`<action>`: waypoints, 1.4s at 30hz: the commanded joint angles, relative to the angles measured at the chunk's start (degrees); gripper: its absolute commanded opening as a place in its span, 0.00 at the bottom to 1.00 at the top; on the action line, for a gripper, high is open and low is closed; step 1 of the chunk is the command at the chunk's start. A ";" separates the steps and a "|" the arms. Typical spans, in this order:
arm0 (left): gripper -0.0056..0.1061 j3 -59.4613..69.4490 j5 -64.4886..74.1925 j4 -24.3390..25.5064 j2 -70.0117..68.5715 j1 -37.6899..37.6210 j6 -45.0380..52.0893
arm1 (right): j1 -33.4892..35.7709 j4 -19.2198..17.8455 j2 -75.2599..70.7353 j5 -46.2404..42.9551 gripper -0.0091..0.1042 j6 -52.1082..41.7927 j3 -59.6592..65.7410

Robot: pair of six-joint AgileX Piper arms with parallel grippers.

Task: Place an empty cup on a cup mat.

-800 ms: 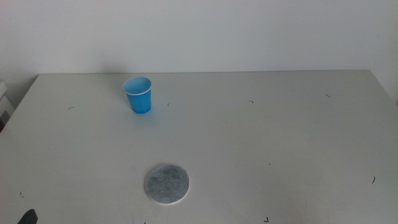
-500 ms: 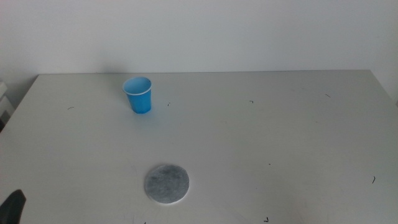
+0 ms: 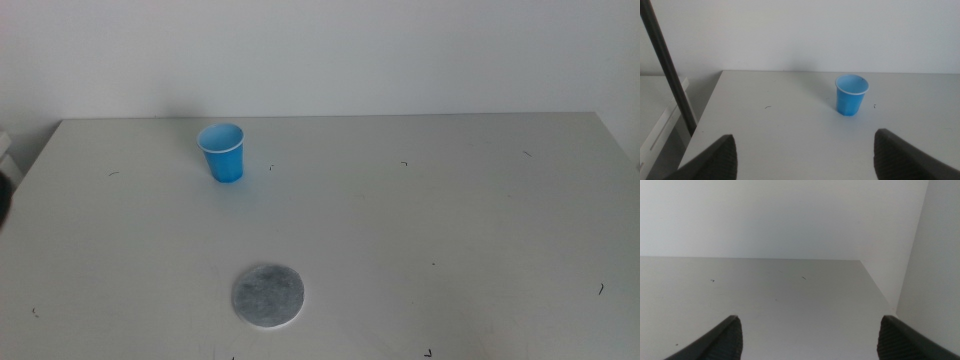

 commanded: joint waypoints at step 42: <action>0.99 -81.68 35.40 -0.64 67.97 -0.15 1.22 | 0.04 -0.79 -1.54 -4.31 0.91 -0.29 -0.48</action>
